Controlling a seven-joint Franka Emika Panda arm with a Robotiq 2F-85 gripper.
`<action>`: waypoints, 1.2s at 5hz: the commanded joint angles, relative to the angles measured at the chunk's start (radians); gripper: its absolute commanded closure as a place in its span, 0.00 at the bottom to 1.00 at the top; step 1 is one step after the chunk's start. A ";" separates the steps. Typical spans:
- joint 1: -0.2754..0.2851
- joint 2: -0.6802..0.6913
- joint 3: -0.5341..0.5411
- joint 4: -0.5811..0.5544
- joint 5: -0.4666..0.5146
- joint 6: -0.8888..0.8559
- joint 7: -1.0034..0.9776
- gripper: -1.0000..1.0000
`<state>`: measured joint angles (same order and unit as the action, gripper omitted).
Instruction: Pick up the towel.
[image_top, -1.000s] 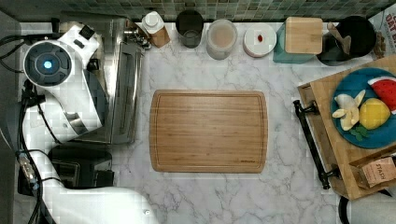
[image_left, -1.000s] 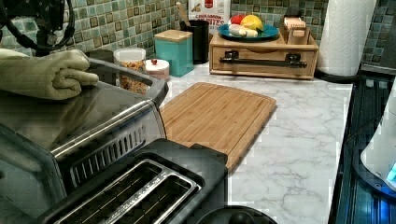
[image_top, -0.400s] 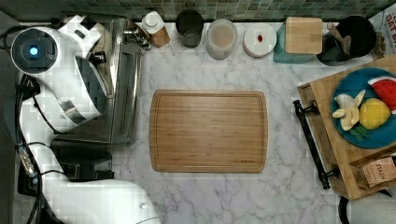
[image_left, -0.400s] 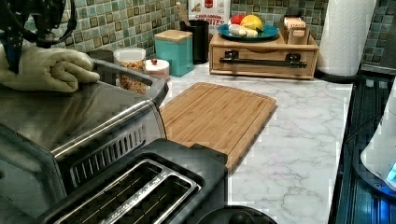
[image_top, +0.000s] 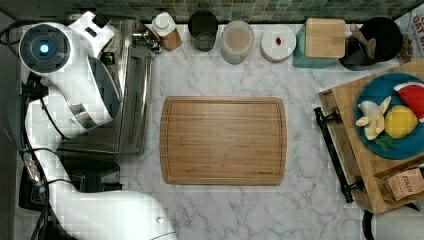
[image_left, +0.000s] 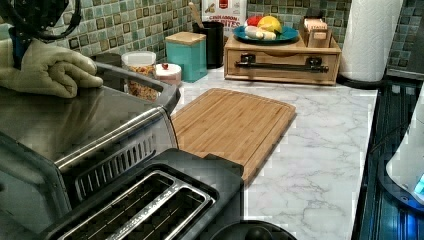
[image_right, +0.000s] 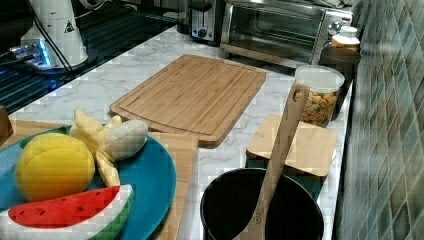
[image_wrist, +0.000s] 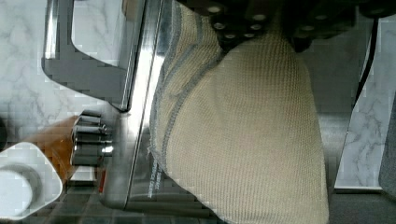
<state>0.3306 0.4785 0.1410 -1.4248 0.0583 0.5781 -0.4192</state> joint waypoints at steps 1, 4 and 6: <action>-0.164 -0.320 -0.025 -0.284 0.222 0.152 -0.134 1.00; -0.138 -0.490 -0.204 -0.495 0.021 0.191 0.042 1.00; -0.185 -0.476 -0.256 -0.508 -0.101 -0.026 0.142 1.00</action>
<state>0.1578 0.0272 -0.1069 -1.9492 -0.0109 0.5693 -0.3345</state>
